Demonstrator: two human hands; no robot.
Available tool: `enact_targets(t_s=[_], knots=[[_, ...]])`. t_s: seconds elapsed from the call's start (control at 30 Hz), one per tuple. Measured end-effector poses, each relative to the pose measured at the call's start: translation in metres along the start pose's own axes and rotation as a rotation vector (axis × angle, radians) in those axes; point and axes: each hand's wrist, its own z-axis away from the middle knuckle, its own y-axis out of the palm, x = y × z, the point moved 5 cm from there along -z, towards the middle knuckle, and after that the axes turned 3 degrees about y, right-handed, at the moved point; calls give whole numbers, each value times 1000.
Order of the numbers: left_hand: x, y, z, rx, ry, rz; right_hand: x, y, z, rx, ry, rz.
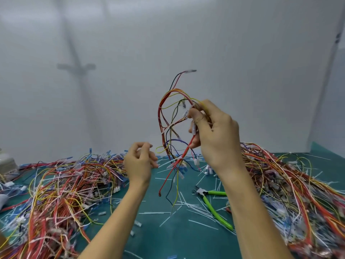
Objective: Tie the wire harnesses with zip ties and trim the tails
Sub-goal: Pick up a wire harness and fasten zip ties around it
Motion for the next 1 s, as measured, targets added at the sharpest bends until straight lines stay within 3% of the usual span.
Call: enact_targets(t_s=[0.13, 0.2, 0.3, 0.4, 0.5, 0.63, 0.8, 0.9, 1.0], knots=[[-34, 15, -7, -86, 34, 234, -1, 3, 0, 9, -6, 11], [-55, 26, -9, 21, 16, 242, -2, 3, 0, 0, -6, -6], [-76, 36, -8, 220, -76, 67, -4, 1, -1, -12, -15, -29], [-84, 38, -4, 349, -174, 9, -7, 5, 0, 58, 4, -20], [-82, 43, 2, 467, -350, 118, -12, 15, 2, 277, 67, -25], [-79, 47, 6, 484, -497, 437, -25, 30, 17, 703, 312, -60], [-81, 47, 9, 536, -330, 292, -40, 29, 31, 926, 504, 166], [-87, 40, 11, 604, -136, 132, -43, 9, 27, 908, 530, 371], [-91, 38, 14, 730, -44, 1, -38, -16, 4, 584, 370, 487]])
